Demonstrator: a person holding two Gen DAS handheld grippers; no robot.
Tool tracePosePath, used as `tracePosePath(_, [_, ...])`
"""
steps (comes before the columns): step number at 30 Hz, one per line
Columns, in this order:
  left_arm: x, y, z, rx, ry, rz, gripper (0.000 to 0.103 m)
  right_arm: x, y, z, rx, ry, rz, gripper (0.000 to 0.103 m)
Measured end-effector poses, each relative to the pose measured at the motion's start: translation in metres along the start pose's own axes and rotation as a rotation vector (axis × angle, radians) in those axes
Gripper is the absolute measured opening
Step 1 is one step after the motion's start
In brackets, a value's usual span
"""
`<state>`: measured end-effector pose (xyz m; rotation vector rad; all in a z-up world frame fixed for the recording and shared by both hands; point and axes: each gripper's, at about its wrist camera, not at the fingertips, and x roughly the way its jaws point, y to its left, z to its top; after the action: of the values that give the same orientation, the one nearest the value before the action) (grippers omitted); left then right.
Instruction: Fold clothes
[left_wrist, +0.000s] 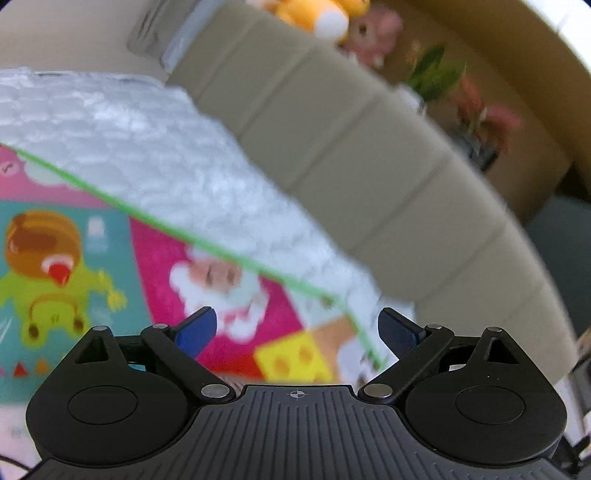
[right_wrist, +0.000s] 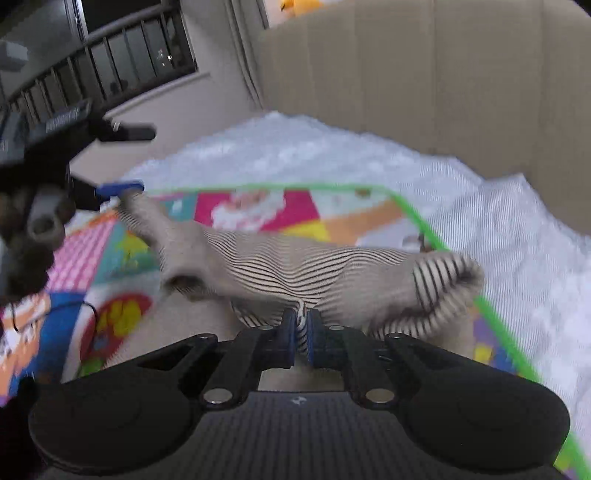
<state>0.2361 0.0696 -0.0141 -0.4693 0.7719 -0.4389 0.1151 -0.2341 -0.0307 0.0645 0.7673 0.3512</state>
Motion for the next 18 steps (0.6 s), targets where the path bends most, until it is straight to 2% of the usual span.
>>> tracePosePath(3, [0.009, -0.008, -0.021, 0.075, 0.091, 0.094, 0.097, -0.002, 0.002, -0.005, 0.003, -0.003, -0.034, 0.006])
tracePosePath(5, [0.012, -0.008, -0.036, 0.121, 0.145, 0.151, 0.097, -0.007, -0.002, -0.004, 0.044, -0.021, -0.049, 0.007])
tracePosePath(8, [0.012, -0.002, -0.057, 0.168, 0.217, 0.225, 0.097, -0.020, -0.008, -0.008, 0.154, -0.064, -0.026, 0.010])
tracePosePath(9, [0.012, -0.001, -0.063, 0.188, 0.242, 0.253, 0.097, -0.024, -0.011, -0.009, 0.176, -0.074, -0.016, 0.021])
tracePosePath(10, [0.012, 0.000, -0.069, 0.215, 0.268, 0.283, 0.097, -0.024, -0.013, -0.008, 0.186, -0.082, -0.017, 0.038])
tracePosePath(12, [0.011, 0.002, -0.082, 0.270, 0.318, 0.338, 0.097, -0.029, -0.020, -0.008, 0.201, -0.105, -0.047, 0.051])
tracePosePath(14, [0.002, 0.000, -0.091, 0.325, 0.350, 0.377, 0.098, -0.031, -0.031, -0.008, 0.252, -0.119, -0.069, 0.057])
tracePosePath(16, [-0.013, -0.001, -0.095, 0.374, 0.359, 0.423, 0.098, -0.030, -0.045, -0.009, 0.306, -0.120, -0.065, 0.068])
tracePosePath(18, [-0.028, -0.002, -0.098, 0.417, 0.365, 0.468, 0.098, -0.023, -0.054, -0.012, 0.332, -0.090, -0.050, 0.070])
